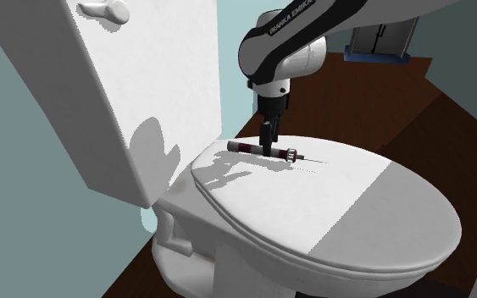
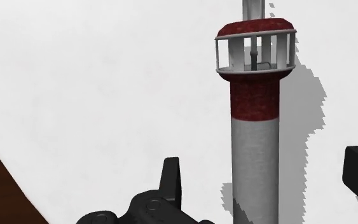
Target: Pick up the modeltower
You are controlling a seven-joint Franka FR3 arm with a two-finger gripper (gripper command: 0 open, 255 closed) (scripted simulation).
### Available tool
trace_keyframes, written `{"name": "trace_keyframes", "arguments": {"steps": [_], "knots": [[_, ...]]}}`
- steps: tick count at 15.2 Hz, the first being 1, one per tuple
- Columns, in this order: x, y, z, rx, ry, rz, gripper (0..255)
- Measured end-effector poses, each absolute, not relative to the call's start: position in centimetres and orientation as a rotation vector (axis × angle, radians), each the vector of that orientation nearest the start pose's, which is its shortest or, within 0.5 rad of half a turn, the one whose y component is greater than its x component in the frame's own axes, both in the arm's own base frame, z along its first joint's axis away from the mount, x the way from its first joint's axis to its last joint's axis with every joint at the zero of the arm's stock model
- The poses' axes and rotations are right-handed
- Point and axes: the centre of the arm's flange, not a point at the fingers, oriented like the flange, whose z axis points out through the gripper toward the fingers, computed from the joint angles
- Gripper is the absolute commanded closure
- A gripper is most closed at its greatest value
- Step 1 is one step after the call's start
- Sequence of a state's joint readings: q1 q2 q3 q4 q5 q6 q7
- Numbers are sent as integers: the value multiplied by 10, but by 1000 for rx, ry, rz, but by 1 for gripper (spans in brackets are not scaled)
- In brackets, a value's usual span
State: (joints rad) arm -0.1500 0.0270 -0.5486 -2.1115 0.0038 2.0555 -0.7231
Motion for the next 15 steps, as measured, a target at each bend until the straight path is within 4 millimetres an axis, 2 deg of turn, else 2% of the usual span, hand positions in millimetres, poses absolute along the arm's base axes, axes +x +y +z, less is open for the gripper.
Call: {"name": "trace_keyframes", "arguments": {"steps": [1,11,15], "knots": [[413,-345,395,-3096,-35,104,255],[413,-345,394,-3097,-35,102,255],[413,-344,409,-3097,-35,103,255]]}}
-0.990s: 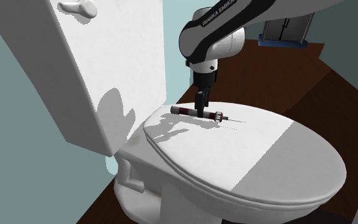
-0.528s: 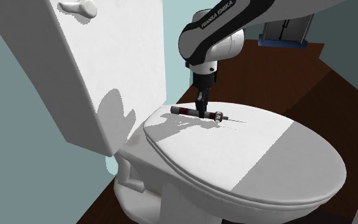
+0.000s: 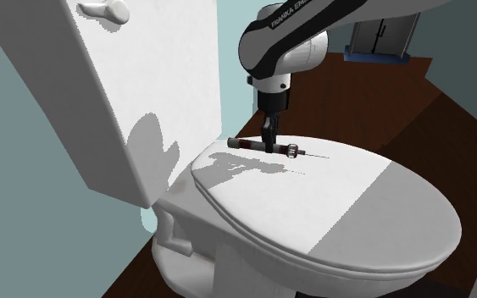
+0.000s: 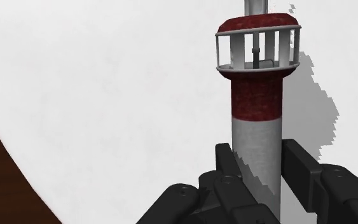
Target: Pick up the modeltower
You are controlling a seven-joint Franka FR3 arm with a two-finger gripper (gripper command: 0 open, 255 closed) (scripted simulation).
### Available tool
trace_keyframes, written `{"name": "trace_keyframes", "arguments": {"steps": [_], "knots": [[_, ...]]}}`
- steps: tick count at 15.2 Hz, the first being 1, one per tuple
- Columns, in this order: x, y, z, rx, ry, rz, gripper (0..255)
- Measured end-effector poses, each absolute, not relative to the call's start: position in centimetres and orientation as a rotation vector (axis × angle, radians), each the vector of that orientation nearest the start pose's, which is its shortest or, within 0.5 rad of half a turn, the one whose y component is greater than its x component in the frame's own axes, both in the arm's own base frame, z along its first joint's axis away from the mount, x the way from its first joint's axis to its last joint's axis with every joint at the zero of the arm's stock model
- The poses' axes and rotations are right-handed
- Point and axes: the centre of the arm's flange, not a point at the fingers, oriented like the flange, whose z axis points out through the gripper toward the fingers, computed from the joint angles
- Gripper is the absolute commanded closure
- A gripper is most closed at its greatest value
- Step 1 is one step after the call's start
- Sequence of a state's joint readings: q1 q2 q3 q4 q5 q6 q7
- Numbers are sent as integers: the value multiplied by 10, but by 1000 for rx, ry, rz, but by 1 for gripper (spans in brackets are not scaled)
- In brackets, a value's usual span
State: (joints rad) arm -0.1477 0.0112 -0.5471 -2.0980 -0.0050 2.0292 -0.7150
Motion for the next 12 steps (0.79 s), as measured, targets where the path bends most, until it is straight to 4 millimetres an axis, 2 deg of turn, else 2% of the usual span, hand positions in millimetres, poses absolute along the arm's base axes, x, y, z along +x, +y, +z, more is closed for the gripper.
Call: {"name": "trace_keyframes", "arguments": {"steps": [12], "knots": [[413,-345,470,-3097,-34,102,255]]}}
